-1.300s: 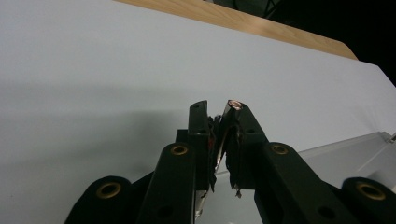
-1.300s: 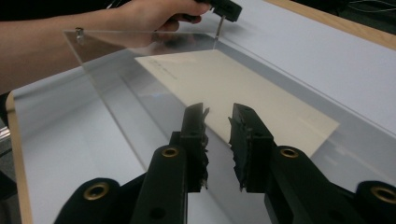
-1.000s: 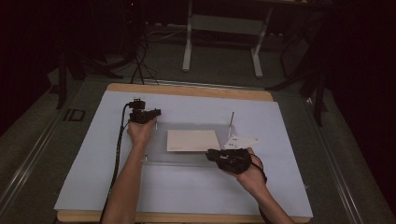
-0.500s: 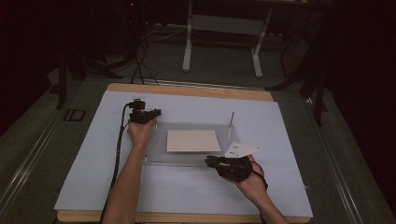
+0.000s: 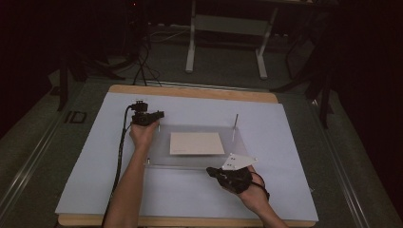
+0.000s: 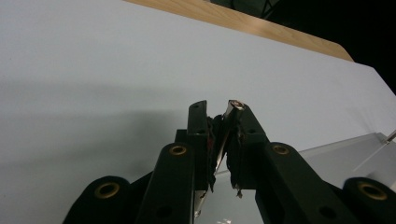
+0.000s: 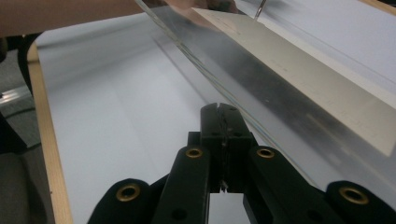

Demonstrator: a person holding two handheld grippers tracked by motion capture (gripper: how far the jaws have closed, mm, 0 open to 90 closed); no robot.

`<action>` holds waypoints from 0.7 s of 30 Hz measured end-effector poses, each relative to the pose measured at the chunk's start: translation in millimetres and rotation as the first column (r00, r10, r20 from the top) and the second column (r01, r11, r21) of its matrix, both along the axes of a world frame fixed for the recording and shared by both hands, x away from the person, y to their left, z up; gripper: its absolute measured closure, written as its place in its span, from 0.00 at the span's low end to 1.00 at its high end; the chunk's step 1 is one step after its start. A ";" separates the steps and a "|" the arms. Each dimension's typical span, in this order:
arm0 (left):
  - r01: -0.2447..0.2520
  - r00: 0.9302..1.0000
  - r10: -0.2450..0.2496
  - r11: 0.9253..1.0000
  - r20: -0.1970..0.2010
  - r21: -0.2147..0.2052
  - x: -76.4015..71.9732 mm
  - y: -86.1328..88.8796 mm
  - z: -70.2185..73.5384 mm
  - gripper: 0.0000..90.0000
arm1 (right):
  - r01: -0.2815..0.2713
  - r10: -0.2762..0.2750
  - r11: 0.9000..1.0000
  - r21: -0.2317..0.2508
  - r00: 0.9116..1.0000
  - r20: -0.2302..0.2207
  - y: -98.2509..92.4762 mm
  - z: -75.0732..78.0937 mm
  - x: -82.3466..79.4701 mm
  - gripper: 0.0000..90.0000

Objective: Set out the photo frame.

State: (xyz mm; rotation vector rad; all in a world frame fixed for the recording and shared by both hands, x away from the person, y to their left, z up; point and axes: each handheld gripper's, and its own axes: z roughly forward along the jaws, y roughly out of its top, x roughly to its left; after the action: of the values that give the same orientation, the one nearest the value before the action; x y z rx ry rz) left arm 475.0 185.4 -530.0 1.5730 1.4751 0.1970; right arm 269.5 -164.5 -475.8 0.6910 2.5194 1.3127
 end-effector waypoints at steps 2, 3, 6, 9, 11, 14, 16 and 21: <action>0.001 1.000 -0.001 1.000 -0.001 0.000 0.1 0.2 -0.1 0.89 | 0.002 -0.002 1.000 0.004 1.000 0.005 0.2 -1.3 -0.3 1.00; 0.001 1.000 -0.001 1.000 -0.001 0.000 0.1 0.2 -0.1 0.89 | 0.006 -0.006 1.000 -0.001 1.000 0.010 1.2 -1.6 -1.2 1.00; 0.001 1.000 -0.001 1.000 -0.002 0.000 0.1 0.1 -0.1 0.89 | 0.020 -0.019 1.000 -0.019 0.999 0.031 4.0 -3.7 -3.8 1.00; 0.001 1.000 -0.001 1.000 -0.002 -0.003 0.3 0.2 -0.3 0.89 | 0.033 -0.032 0.999 -0.021 0.999 0.028 4.6 -6.5 -3.9 1.00; 0.002 1.000 -0.002 1.000 -0.003 -0.004 0.4 0.3 -0.4 0.89 | 0.044 -0.043 0.999 -0.021 0.999 0.028 4.5 -8.0 -3.1 1.00; 0.000 1.000 0.000 1.000 -0.007 -0.011 0.8 0.6 -0.6 0.89 | 0.061 -0.060 0.998 -0.015 0.997 0.046 4.6 -8.1 -3.0 1.00; 0.002 1.000 -0.002 1.000 -0.009 -0.008 0.9 0.5 -0.3 0.89 | 0.070 -0.068 0.997 -0.023 0.996 0.061 5.8 -8.6 -3.5 1.00; 0.003 1.000 -0.003 1.000 -0.010 -0.011 1.3 0.7 -0.8 0.89 | 0.094 -0.093 0.996 -0.011 0.994 0.066 6.4 -12.7 -3.4 1.00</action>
State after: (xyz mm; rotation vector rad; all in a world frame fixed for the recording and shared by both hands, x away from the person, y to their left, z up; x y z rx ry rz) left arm 476.3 186.2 -530.7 1.5692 1.4791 0.1794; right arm 266.1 -158.1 -488.5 0.7410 2.4122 1.2639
